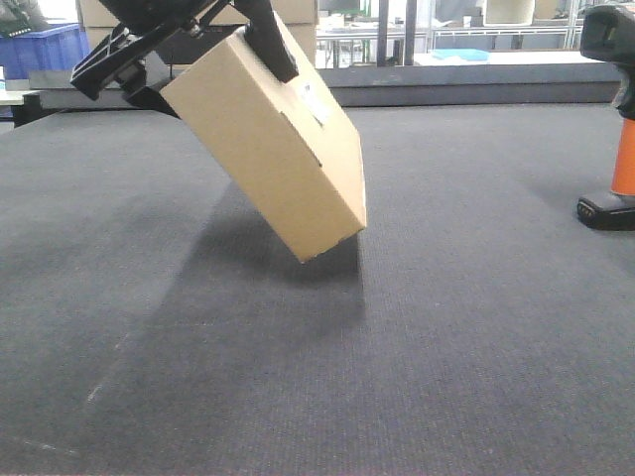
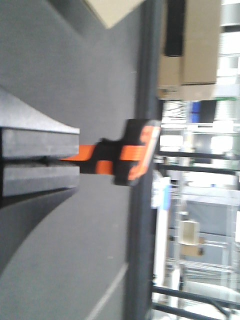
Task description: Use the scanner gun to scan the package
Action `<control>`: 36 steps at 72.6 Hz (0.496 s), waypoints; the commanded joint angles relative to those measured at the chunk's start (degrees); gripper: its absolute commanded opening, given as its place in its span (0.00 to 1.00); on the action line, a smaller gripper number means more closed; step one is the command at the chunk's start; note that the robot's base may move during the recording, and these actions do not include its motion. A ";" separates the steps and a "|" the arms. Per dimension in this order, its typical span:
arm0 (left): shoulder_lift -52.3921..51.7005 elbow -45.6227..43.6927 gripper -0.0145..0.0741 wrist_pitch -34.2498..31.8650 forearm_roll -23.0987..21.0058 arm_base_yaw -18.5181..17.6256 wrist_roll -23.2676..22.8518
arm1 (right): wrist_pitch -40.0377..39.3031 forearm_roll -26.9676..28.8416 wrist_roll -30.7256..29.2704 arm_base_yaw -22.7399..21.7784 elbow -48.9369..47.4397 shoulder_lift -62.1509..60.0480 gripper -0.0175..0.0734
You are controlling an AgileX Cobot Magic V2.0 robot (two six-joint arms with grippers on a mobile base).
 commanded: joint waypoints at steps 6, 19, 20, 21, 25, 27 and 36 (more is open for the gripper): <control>-0.32 -0.20 0.04 -0.49 -0.56 0.13 0.39 | -8.40 -0.32 -0.09 -0.20 -0.03 -0.19 0.01; -0.32 -0.20 0.04 -0.49 -0.56 0.13 0.39 | 7.28 -0.32 -0.09 -0.20 -7.23 0.72 0.01; -0.32 -0.20 0.04 -0.49 -0.56 0.13 0.39 | 7.99 -0.32 -0.09 -0.20 -7.87 1.17 0.01; -0.32 -0.20 0.04 -0.49 -0.56 0.13 0.39 | 8.60 -0.32 -0.09 -0.20 -8.50 1.64 0.01; -0.32 -0.20 0.04 -0.49 -0.56 0.13 0.39 | 9.76 -0.32 -0.09 -0.20 -10.85 3.85 0.01; -0.32 -0.20 0.04 -0.49 -0.56 0.13 0.39 | 9.88 -0.32 -0.09 -0.20 -11.68 4.83 0.01; -0.32 -0.20 0.04 -0.49 -0.56 0.13 0.39 | 10.23 -0.32 -0.09 -0.20 -16.53 12.24 0.01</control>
